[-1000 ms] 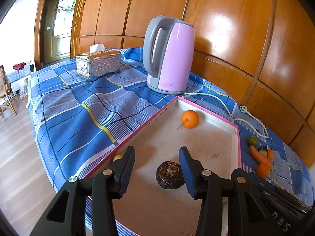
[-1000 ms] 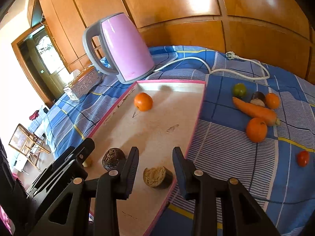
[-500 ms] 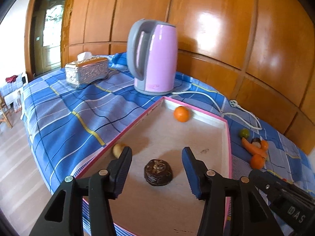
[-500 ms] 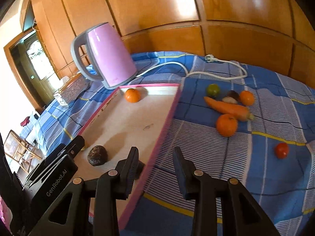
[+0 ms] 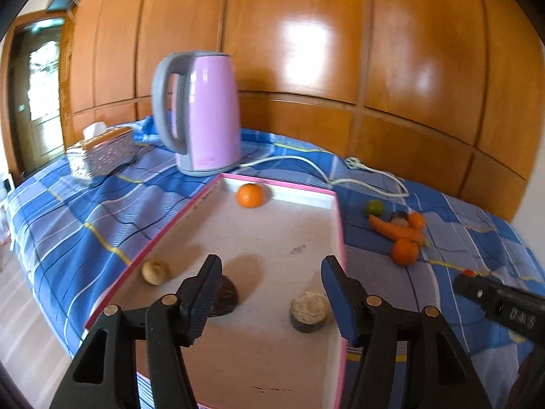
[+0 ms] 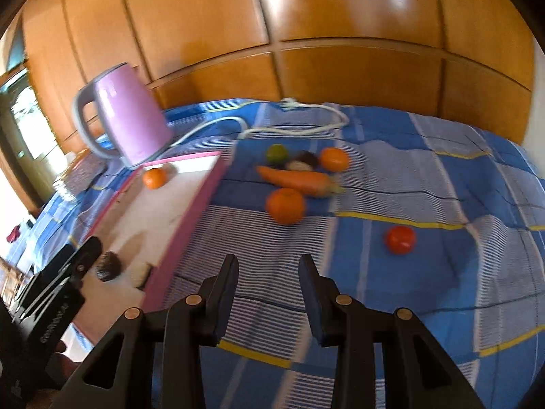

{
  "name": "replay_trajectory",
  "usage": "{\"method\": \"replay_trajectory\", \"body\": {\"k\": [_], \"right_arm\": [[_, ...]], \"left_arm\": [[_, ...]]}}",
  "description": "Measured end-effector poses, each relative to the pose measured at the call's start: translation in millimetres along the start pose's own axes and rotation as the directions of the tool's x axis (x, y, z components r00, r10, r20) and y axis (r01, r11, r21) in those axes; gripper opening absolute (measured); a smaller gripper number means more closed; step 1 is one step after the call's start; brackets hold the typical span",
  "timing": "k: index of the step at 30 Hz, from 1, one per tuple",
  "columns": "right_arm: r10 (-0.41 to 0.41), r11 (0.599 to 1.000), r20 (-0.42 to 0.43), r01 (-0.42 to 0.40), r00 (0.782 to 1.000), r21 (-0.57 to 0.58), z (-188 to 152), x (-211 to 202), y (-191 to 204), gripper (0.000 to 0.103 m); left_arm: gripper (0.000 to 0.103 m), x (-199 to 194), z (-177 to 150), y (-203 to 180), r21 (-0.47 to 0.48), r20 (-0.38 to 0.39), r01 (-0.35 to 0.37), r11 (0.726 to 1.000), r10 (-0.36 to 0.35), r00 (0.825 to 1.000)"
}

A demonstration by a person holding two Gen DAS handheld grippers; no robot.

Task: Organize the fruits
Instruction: 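Move the right tool to the red tomato and close around it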

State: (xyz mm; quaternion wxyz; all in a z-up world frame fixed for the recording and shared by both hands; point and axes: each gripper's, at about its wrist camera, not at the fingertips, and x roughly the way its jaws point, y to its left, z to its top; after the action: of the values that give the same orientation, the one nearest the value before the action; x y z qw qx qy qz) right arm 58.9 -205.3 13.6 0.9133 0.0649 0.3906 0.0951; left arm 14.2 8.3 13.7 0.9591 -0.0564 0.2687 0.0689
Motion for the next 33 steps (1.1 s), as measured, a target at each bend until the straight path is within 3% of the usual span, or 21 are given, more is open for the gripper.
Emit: {"method": "replay_trajectory", "body": {"k": [9, 18, 24, 33], "right_arm": [[-0.166, 0.979, 0.011, 0.164, 0.986, 0.122, -1.8, -0.6, -60.7, 0.037], [-0.162, 0.938, -0.017, 0.159, 0.987, 0.309, -8.6, 9.7, -105.2, 0.037], [-0.171, 0.953, 0.004, 0.164, 0.985, 0.254, -1.9, 16.9, -94.3, 0.037], [-0.245, 0.961, 0.004, 0.242, 0.97, 0.132, 11.1, 47.4, -75.9, 0.038]], "left_arm": [[0.061, 1.5, -8.2, -24.9, 0.101, -0.03, 0.084, 0.991, -0.081, 0.996], [0.061, 2.0, -14.3, -38.5, 0.152, -0.051, 0.119, 0.981, -0.113, 0.992], [0.061, 2.8, -16.7, -44.0, 0.174, -0.065, 0.142, 0.974, -0.133, 0.989], [0.061, 2.4, -19.2, -50.5, 0.192, -0.072, 0.172, 0.966, -0.161, 0.984]]}}
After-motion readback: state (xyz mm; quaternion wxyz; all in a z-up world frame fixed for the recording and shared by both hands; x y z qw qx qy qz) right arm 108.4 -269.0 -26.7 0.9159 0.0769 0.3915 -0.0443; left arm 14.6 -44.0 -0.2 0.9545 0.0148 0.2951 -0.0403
